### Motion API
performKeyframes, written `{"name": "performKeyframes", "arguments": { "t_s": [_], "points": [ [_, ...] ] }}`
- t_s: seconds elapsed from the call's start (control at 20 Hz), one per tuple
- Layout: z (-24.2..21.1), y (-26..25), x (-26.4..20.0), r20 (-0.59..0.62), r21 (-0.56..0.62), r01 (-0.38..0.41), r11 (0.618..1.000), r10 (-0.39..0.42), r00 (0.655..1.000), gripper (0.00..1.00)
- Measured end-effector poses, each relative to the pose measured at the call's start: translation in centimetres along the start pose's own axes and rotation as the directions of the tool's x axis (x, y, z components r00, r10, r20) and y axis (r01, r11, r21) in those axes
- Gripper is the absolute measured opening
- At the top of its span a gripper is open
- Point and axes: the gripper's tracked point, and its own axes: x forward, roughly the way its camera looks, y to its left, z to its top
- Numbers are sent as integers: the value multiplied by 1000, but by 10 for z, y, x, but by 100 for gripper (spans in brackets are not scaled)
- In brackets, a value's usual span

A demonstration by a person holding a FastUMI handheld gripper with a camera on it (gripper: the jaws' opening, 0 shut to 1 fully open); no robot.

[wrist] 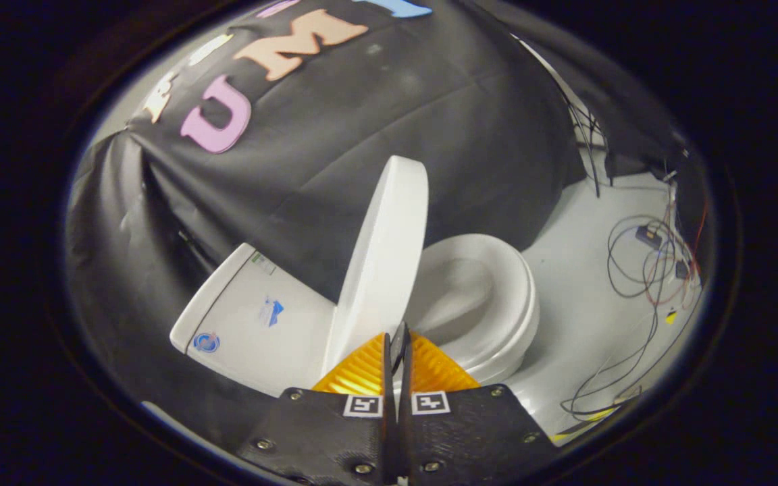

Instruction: Open the toilet lid.

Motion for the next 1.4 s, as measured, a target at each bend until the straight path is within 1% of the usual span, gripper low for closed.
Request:
{"name": "performKeyframes", "arguments": {
  "t_s": [0.15, 0.35, 0.55, 0.6, 0.8, 0.95, 1.15, 1.4],
  "points": [
    [3, 14, -4, 12, -17, -4, 1000, 4, 1000, 2],
    [7, 25, -9, 35, -85, 26, 996, -23, 999, 2],
    [10, 42, -12, 69, -114, 10, 993, -2, 998, 2],
    [9, 43, -14, 75, -126, 11, 992, -2, 997, 3],
    [11, 53, -17, 97, -178, 24, 984, -6, 995, 3],
    [12, 72, -16, 111, -219, 22, 975, 2, 994, 3],
    [14, 87, -17, 144, -282, 48, 958, -7, 990, 3],
    [13, 112, -20, 166, -314, 36, 949, 17, 986, 3]
  ]
}}
